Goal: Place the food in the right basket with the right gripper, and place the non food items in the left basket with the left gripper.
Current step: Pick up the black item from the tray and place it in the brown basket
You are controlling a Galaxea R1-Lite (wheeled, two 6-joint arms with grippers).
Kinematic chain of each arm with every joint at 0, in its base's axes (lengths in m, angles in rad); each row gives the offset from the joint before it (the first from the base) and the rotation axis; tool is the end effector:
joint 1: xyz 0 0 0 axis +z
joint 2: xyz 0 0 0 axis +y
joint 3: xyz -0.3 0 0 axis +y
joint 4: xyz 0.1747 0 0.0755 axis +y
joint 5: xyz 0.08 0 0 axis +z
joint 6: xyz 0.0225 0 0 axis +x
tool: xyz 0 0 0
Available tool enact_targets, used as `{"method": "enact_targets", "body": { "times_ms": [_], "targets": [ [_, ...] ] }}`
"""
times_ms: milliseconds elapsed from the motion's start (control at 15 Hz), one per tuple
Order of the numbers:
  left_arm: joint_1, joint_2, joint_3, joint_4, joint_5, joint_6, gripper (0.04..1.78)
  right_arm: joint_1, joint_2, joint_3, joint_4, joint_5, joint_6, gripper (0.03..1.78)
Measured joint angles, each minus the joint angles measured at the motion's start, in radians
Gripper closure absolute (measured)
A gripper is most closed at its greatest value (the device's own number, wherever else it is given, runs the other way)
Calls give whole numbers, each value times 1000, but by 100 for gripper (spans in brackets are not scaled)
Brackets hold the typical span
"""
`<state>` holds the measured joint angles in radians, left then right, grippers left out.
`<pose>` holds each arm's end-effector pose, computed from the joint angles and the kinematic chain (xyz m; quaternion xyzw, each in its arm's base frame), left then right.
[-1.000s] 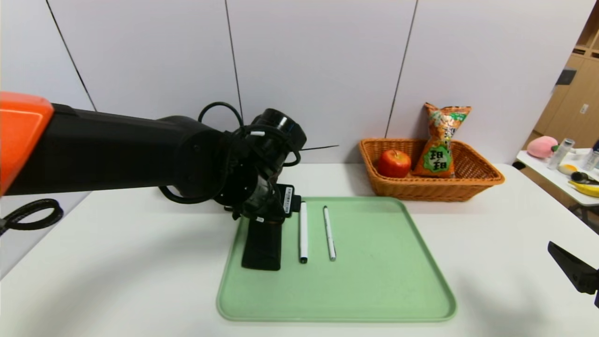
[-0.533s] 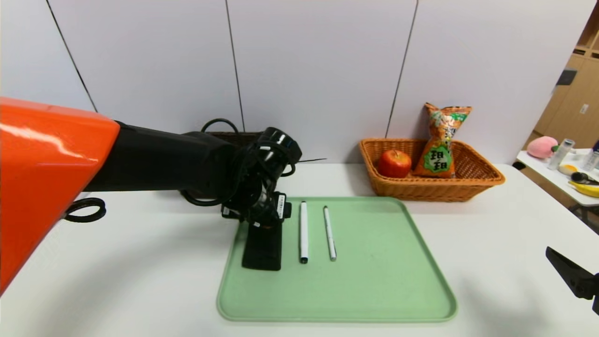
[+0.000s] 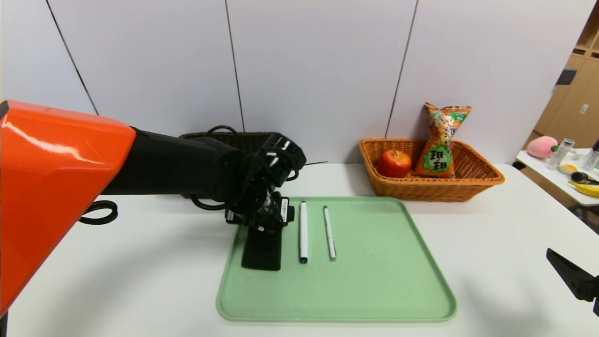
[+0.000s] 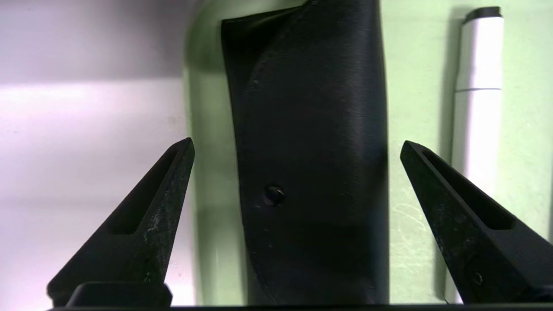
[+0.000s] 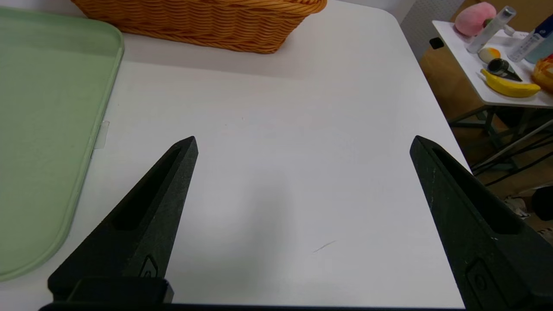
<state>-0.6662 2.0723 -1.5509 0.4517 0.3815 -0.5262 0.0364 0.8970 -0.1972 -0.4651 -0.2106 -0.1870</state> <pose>0.3119 -0.2345 0.1581 -0.0017 0.4236 -0.0158 0.9057 0.0944 -0.0013 0.1560 -0.1067 0.1237 -0.0752 0.9837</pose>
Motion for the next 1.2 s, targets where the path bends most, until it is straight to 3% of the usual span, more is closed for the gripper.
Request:
{"method": "enact_targets", "body": {
  "times_ms": [1200],
  "targets": [
    [-41, 17, 19, 11, 42, -18, 13, 0, -14, 0, 0, 6, 5, 12]
  ]
}}
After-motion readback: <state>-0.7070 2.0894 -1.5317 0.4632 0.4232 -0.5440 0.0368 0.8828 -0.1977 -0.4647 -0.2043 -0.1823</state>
